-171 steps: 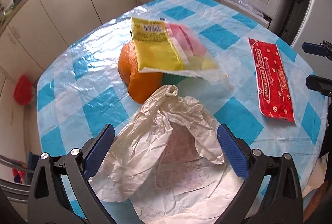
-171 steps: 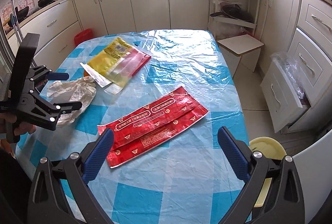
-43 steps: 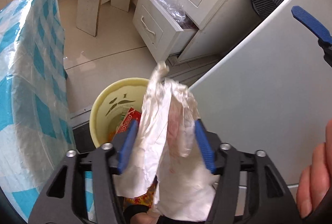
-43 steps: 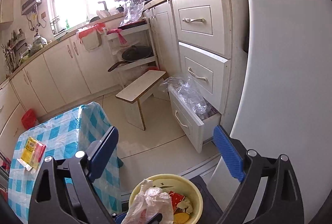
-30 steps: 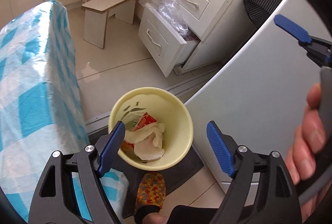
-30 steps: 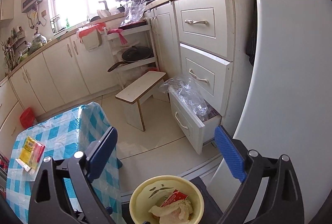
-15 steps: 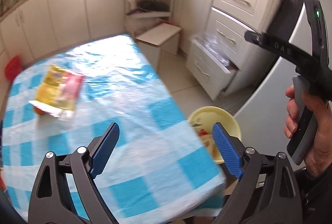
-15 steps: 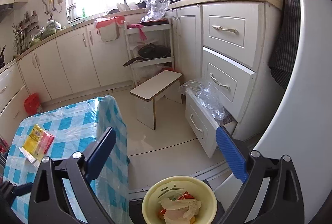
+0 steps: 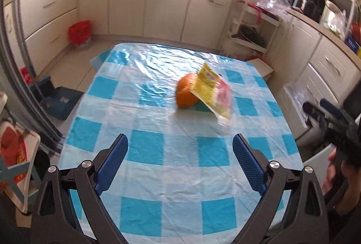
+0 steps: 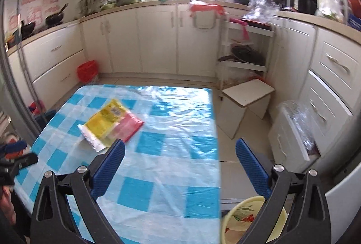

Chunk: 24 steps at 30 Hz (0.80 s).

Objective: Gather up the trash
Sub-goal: 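Move both tools back over the table toward the orange peel and yellow bag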

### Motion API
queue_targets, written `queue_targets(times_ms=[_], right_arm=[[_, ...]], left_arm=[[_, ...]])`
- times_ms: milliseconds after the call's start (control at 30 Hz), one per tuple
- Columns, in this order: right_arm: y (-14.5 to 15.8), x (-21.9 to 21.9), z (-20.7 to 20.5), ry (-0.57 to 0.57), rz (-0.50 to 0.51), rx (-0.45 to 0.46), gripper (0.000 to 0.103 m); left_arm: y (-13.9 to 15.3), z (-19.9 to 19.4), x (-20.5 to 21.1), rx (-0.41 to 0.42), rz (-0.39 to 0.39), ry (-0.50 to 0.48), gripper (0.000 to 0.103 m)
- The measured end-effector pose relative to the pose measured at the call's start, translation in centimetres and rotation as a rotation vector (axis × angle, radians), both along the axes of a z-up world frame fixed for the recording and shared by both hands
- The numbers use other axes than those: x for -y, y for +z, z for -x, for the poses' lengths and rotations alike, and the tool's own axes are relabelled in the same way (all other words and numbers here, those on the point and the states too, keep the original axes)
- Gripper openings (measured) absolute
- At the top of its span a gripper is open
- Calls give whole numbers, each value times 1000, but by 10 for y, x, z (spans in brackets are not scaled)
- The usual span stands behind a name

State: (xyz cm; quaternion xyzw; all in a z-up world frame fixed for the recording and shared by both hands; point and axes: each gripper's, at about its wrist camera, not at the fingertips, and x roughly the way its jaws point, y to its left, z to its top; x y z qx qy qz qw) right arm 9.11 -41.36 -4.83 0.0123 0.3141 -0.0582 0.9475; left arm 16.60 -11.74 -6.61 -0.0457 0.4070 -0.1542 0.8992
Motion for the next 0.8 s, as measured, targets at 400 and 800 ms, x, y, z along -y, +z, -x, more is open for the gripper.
queue_targets(times_ms=[400,800], right_arm=[[-72,-132,-104,188,206,-182,62],[-43,-57,-84,128,-222,-150,4]], left_arm=[[-2,-16,-73,-12,107,148,90],[-24,-64,-5,-39,-79,-19,90]])
